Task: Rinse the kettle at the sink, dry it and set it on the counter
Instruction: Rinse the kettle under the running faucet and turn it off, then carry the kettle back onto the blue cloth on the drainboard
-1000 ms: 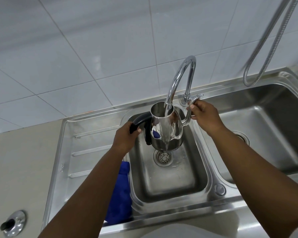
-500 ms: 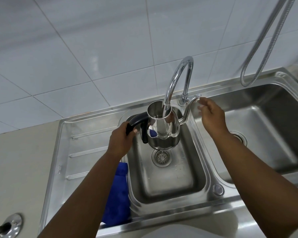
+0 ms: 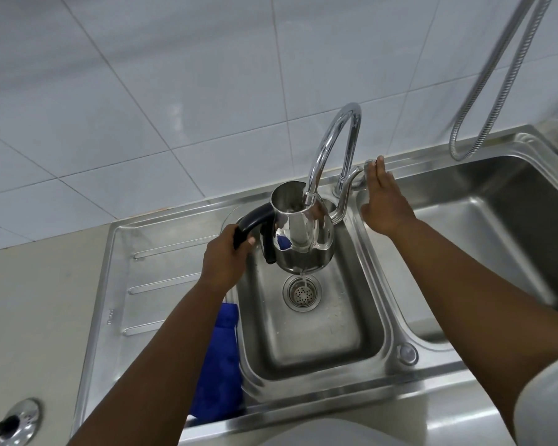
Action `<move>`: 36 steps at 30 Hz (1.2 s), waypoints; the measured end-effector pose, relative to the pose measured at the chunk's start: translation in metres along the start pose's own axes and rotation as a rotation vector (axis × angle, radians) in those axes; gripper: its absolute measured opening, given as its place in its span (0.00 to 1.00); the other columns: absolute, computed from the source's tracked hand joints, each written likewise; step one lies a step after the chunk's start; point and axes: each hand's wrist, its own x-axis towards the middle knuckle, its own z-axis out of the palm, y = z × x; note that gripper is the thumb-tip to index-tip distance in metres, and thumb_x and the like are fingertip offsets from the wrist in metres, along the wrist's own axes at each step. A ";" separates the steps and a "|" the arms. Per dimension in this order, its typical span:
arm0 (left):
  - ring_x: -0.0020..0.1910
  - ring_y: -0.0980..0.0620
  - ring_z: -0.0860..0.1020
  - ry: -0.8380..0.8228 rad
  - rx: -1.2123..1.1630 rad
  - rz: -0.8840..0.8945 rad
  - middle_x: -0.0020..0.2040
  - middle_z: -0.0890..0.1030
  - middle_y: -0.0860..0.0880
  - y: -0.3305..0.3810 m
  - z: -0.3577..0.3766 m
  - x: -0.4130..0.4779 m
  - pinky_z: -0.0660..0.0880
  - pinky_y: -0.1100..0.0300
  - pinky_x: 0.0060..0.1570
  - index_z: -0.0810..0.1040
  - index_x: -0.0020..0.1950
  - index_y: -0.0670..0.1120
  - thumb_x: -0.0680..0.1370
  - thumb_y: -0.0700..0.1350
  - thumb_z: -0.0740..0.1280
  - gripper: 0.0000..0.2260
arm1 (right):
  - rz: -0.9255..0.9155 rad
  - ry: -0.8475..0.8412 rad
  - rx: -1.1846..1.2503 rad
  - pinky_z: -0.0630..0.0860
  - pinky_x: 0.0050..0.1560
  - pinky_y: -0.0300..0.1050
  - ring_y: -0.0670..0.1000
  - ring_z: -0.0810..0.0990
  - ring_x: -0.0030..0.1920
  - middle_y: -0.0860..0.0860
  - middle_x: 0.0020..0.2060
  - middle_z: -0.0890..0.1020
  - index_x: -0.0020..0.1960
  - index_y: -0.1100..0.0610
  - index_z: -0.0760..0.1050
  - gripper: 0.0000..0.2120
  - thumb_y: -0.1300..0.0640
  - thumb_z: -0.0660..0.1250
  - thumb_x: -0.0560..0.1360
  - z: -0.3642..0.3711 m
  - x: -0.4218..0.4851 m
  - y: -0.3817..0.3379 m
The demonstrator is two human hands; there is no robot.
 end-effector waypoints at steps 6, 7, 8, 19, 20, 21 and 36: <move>0.45 0.47 0.80 0.010 0.010 0.004 0.45 0.81 0.47 -0.003 0.001 -0.001 0.78 0.51 0.48 0.74 0.60 0.48 0.79 0.52 0.64 0.13 | -0.028 0.288 0.276 0.56 0.77 0.45 0.56 0.60 0.79 0.57 0.79 0.61 0.77 0.58 0.63 0.30 0.65 0.63 0.76 -0.005 -0.017 -0.015; 0.45 0.47 0.80 0.010 0.015 0.003 0.45 0.81 0.48 -0.004 0.001 -0.002 0.77 0.53 0.47 0.74 0.60 0.48 0.79 0.52 0.64 0.13 | -0.027 0.314 0.396 0.60 0.74 0.42 0.53 0.67 0.75 0.56 0.76 0.68 0.75 0.58 0.67 0.28 0.66 0.64 0.75 -0.004 -0.024 -0.021; 0.45 0.47 0.80 0.009 0.021 0.003 0.45 0.81 0.48 -0.005 0.001 -0.002 0.76 0.54 0.47 0.74 0.60 0.48 0.79 0.52 0.64 0.13 | -0.011 0.276 0.540 0.65 0.71 0.41 0.50 0.73 0.69 0.55 0.72 0.74 0.73 0.56 0.71 0.26 0.66 0.64 0.75 -0.003 -0.030 -0.028; 0.40 0.47 0.80 -0.018 0.002 -0.016 0.41 0.80 0.48 -0.009 -0.013 -0.038 0.78 0.51 0.44 0.75 0.58 0.48 0.78 0.51 0.67 0.12 | 0.021 0.027 0.812 0.74 0.67 0.63 0.55 0.82 0.59 0.53 0.54 0.85 0.58 0.50 0.78 0.13 0.60 0.62 0.77 0.010 -0.081 -0.049; 0.40 0.47 0.80 -0.025 -0.018 -0.017 0.40 0.80 0.48 -0.010 -0.016 -0.043 0.79 0.50 0.44 0.75 0.58 0.48 0.78 0.51 0.67 0.12 | 0.014 0.034 0.808 0.75 0.67 0.63 0.55 0.82 0.59 0.53 0.55 0.85 0.58 0.50 0.78 0.12 0.60 0.62 0.78 0.010 -0.086 -0.050; 0.39 0.47 0.80 -0.031 -0.041 -0.014 0.40 0.80 0.48 -0.010 -0.019 -0.048 0.80 0.49 0.43 0.75 0.58 0.49 0.78 0.51 0.67 0.12 | 0.006 0.049 0.799 0.75 0.66 0.64 0.55 0.82 0.59 0.53 0.55 0.85 0.57 0.50 0.78 0.12 0.60 0.61 0.78 0.010 -0.092 -0.052; 0.42 0.51 0.79 -0.031 -0.189 0.062 0.43 0.80 0.49 -0.048 -0.092 -0.113 0.76 0.60 0.43 0.75 0.55 0.53 0.78 0.46 0.67 0.06 | 0.006 0.226 1.014 0.80 0.61 0.55 0.51 0.85 0.53 0.48 0.48 0.87 0.46 0.47 0.83 0.12 0.62 0.66 0.79 0.020 -0.194 -0.109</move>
